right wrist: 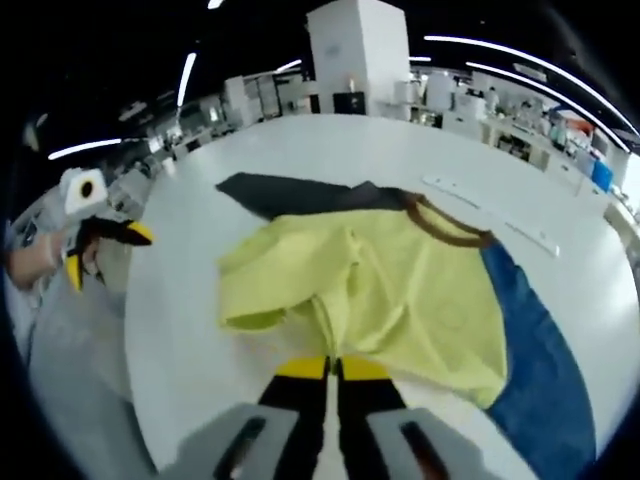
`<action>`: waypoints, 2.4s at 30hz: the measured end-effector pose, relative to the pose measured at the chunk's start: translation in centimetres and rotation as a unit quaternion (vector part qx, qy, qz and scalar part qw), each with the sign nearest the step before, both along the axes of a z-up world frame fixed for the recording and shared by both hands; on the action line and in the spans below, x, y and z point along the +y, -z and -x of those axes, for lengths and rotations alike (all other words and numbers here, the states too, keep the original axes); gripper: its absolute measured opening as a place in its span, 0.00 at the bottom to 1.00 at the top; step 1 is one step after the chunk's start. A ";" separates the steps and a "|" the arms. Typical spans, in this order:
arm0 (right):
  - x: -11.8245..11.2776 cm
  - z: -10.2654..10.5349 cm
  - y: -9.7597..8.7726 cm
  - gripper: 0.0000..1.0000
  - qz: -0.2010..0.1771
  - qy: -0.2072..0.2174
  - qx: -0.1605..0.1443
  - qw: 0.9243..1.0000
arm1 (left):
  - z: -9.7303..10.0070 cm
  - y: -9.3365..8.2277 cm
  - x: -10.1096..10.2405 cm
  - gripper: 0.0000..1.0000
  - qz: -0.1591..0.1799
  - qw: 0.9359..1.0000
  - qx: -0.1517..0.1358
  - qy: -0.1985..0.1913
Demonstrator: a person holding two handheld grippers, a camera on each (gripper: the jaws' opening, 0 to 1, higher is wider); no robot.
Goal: Fold the garment on the visible template until the final outline fits inside the template.
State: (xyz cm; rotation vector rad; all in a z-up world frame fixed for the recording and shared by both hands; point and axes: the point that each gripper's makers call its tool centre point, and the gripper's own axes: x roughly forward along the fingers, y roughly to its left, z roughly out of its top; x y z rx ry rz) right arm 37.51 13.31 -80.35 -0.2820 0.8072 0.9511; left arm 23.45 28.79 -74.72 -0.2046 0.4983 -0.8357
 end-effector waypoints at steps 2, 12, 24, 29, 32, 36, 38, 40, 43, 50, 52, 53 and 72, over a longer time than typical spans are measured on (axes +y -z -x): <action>-0.2 0.0 -0.6 0.00 -0.006 0.003 -0.004 1.000 | -0.4 0.4 -0.3 0.58 -0.027 0.999 0.005 0.019; -1.3 -0.5 -2.5 0.00 -0.037 0.031 -0.018 0.999 | -3.6 5.2 -2.7 0.40 -0.084 0.992 0.093 -0.011; -2.7 -0.3 -2.7 0.00 -0.043 0.042 -0.016 0.998 | -8.7 7.1 -0.2 0.18 -0.028 0.975 0.141 -0.167; -2.9 -0.2 -2.6 0.00 -0.044 0.045 -0.014 0.998 | -7.9 5.7 -2.4 0.13 0.053 0.972 0.172 -0.153; -3.0 -0.1 -2.5 0.00 -0.043 0.045 -0.013 0.998 | -8.3 5.2 -3.0 0.17 0.109 0.958 0.198 -0.174; -3.0 -0.1 -2.5 0.00 -0.045 0.046 -0.012 0.998 | -8.8 6.6 -2.5 0.17 0.119 0.946 0.224 -0.200; -3.0 0.0 -2.6 0.00 -0.043 0.044 -0.014 0.998 | -8.9 7.0 -2.6 0.18 0.139 0.935 0.244 -0.216; -3.1 0.3 -2.6 0.00 -0.039 0.041 -0.016 0.998 | -9.3 6.6 -2.7 0.19 0.160 0.934 0.239 -0.213; -3.1 0.5 -2.6 0.00 -0.040 0.042 -0.016 0.998 | -9.7 5.8 -2.8 0.17 0.195 0.925 0.242 -0.220; -3.6 1.1 -3.0 0.00 -0.047 0.048 -0.018 0.998 | -11.4 4.0 -1.8 0.00 0.219 0.925 0.216 -0.224; -3.8 1.3 -3.3 0.00 -0.049 0.050 -0.018 0.997 | -11.8 3.0 -1.8 0.00 0.225 0.925 0.213 -0.219; -3.9 1.3 -3.3 0.00 -0.050 0.051 -0.018 0.997 | -12.1 2.4 -1.8 0.00 0.228 0.926 0.209 -0.216; -8.7 1.2 -4.8 0.00 -0.052 0.102 -0.038 0.993 | -20.3 1.4 -4.8 0.00 0.250 0.924 0.202 -0.206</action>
